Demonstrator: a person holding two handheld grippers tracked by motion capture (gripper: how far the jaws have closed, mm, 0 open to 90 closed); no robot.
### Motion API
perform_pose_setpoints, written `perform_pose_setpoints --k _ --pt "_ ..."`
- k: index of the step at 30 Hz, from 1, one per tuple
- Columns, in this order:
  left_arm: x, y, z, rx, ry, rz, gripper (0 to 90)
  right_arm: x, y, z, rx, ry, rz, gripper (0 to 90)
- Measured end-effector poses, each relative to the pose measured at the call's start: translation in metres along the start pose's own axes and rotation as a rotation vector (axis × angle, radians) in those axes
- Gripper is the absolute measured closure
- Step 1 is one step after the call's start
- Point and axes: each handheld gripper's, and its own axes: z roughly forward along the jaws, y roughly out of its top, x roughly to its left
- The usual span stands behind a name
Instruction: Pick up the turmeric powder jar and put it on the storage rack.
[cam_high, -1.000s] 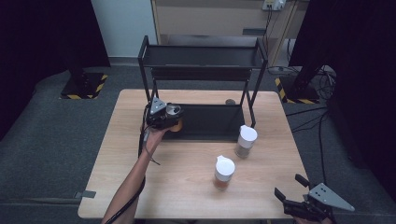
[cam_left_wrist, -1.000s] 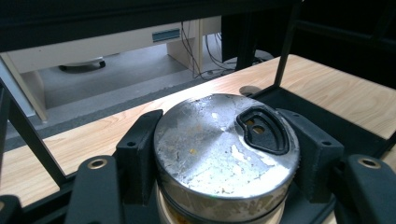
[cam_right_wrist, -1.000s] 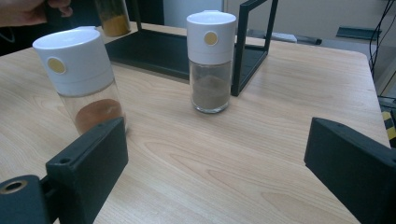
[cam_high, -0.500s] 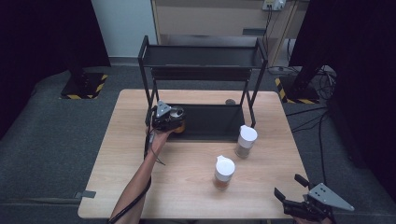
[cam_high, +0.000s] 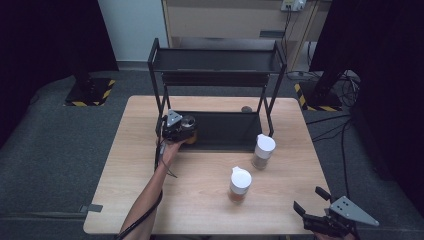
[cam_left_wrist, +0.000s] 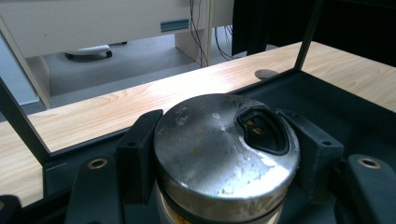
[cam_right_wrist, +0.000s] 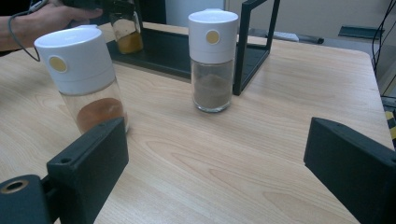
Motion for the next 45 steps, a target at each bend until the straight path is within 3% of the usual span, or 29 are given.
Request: perform_pose_setpoints --k 6,13,17,21,27,32,40,45 --pt "0.001 -0.004 0.001 -0.012 -0.003 -0.004 34.1 0.000 0.000 0.000 0.000 0.000 0.000 6.6" --pt "-0.002 0.000 0.001 0.008 0.014 -0.002 33.0 0.000 0.000 0.000 0.000 0.000 0.000 6.6" --pt "0.000 0.004 0.002 0.001 0.009 -0.044 18.6 0.000 0.000 0.000 0.002 0.000 -0.001 6.7" --pt "-0.004 0.013 0.002 0.013 0.010 0.008 10.1 0.000 0.000 0.000 0.002 -0.001 0.000 6.6" --pt "-0.002 0.024 -0.003 0.014 0.000 -0.011 5.7 0.001 0.000 -0.001 -0.002 -0.002 -0.003 6.7" --pt "0.000 0.039 -0.011 0.029 -0.009 0.002 2.6 0.001 0.001 -0.001 -0.001 0.000 -0.010 6.8" --pt "0.003 0.060 -0.026 0.037 -0.058 -0.016 0.9 0.001 0.001 -0.001 0.001 0.003 -0.007 6.7" --pt "0.003 0.073 -0.037 0.044 -0.078 -0.001 1.1 0.001 0.001 -0.001 0.001 0.004 -0.008 6.7"
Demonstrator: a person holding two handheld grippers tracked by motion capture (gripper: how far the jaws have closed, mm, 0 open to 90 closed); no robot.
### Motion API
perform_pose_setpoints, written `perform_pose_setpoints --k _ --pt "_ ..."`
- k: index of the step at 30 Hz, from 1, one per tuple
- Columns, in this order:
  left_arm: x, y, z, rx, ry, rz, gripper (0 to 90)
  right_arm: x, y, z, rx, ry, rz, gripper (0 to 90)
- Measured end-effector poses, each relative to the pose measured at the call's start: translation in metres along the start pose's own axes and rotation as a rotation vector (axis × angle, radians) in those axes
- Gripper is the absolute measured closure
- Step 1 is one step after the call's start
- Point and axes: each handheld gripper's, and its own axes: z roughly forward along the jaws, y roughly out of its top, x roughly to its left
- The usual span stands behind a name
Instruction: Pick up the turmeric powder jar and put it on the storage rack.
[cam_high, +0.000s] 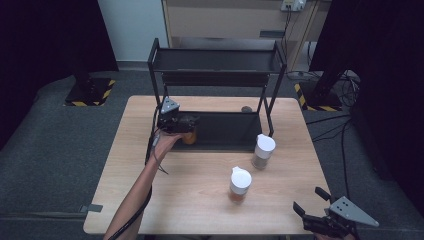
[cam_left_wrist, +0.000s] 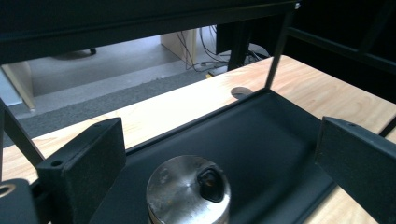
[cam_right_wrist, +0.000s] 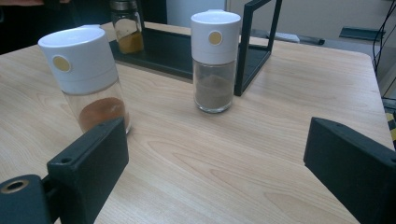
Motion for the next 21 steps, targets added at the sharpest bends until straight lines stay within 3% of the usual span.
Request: perform_pose_setpoints --k 4,13,21 --pt "0.002 0.007 -0.010 -0.004 -0.023 -0.011 1.2 0.000 0.000 0.000 0.000 0.001 0.000 6.7" --pt "-0.003 0.021 -0.039 -0.008 -0.048 0.051 1.8 0.000 0.000 0.000 -0.001 0.001 -0.004 6.7" --pt "-0.011 0.020 -0.070 -0.053 -0.087 0.082 1.6 0.001 0.000 0.001 0.002 0.000 -0.004 6.7"
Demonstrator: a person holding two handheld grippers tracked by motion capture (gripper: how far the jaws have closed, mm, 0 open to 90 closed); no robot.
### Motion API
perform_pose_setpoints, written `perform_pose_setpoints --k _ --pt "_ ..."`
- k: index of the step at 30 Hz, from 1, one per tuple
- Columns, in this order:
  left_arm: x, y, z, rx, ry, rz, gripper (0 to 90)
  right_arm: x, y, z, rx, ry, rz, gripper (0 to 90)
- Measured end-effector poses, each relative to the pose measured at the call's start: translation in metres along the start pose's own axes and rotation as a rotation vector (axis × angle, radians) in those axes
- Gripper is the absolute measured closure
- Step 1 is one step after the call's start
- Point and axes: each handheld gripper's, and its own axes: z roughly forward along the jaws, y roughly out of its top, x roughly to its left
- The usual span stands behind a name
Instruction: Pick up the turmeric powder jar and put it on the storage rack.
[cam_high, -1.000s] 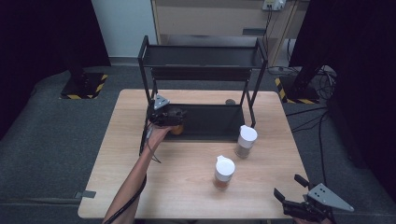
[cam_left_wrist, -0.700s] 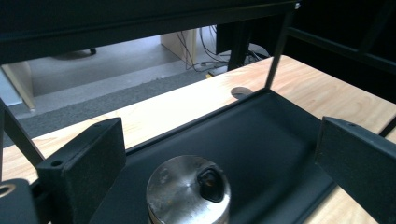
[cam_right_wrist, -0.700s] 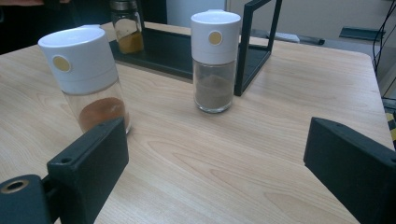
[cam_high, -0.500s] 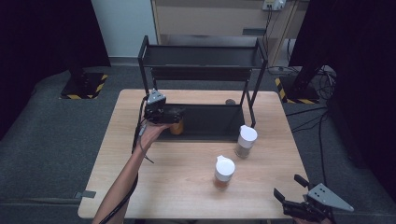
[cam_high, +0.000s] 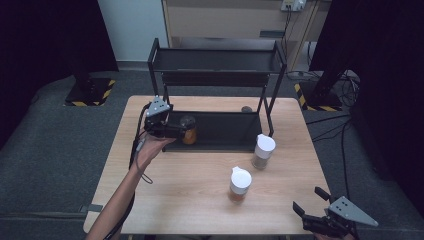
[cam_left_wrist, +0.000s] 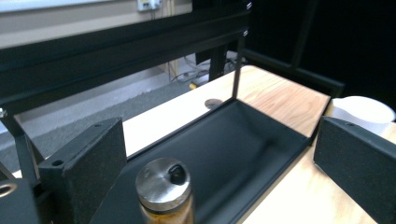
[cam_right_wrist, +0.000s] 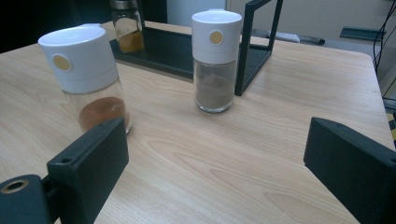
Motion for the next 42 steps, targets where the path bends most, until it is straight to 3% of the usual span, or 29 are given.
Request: perform_pose_setpoints --k 6,19,34,42 --pt "-0.011 -0.001 -0.022 -0.019 -0.004 0.040 1.1 0.000 0.000 0.000 0.001 -0.001 0.000 6.7" --pt "-0.027 -0.025 -0.072 -0.088 -0.026 0.047 0.8 0.000 0.000 0.000 0.003 -0.002 0.002 6.7" --pt "-0.041 -0.079 -0.121 -0.152 -0.012 0.025 0.6 0.001 0.001 0.001 0.005 -0.002 -0.001 6.7" --pt "-0.046 -0.113 -0.136 -0.172 0.004 -0.028 0.5 0.000 0.001 0.001 0.006 0.000 -0.003 6.7"
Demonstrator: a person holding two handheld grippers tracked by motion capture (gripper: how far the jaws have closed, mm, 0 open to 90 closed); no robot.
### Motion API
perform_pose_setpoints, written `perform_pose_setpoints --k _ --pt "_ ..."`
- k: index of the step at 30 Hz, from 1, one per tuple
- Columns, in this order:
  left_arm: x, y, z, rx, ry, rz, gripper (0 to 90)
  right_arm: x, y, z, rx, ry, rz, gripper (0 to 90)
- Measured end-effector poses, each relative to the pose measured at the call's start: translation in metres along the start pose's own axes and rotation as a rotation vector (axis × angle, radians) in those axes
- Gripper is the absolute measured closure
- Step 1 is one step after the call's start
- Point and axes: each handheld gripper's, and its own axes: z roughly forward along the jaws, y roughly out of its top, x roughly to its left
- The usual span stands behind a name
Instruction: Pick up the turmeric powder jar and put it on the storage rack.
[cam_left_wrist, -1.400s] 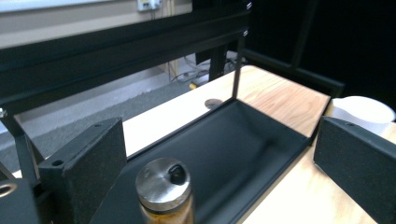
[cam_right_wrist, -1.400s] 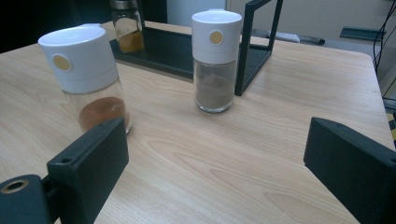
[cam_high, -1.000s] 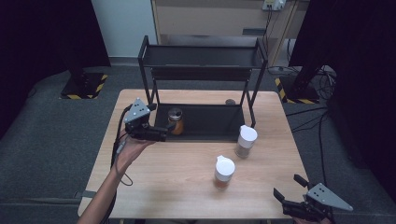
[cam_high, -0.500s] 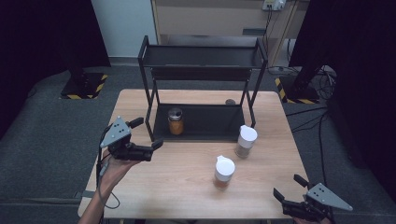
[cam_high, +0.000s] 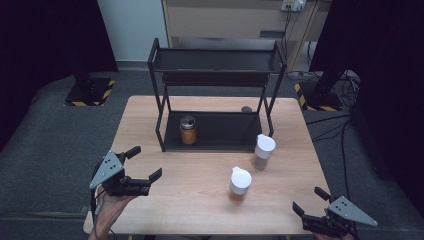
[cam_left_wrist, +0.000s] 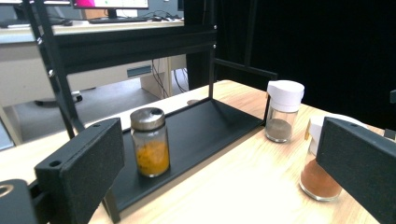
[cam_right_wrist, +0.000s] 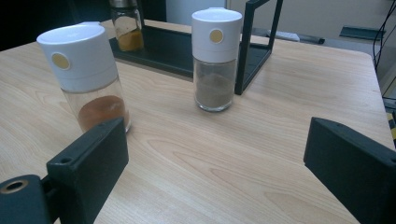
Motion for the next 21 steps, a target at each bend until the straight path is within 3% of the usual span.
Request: perform_pose_setpoints --k 13,21 --pt "-0.002 -0.032 -0.014 0.008 -0.001 -0.047 0.6 0.000 0.000 0.000 0.004 -0.001 0.001 6.7" --pt "-0.004 -0.050 -0.021 0.027 0.015 -0.043 0.7 0.000 0.000 0.001 0.006 -0.001 0.001 6.7"
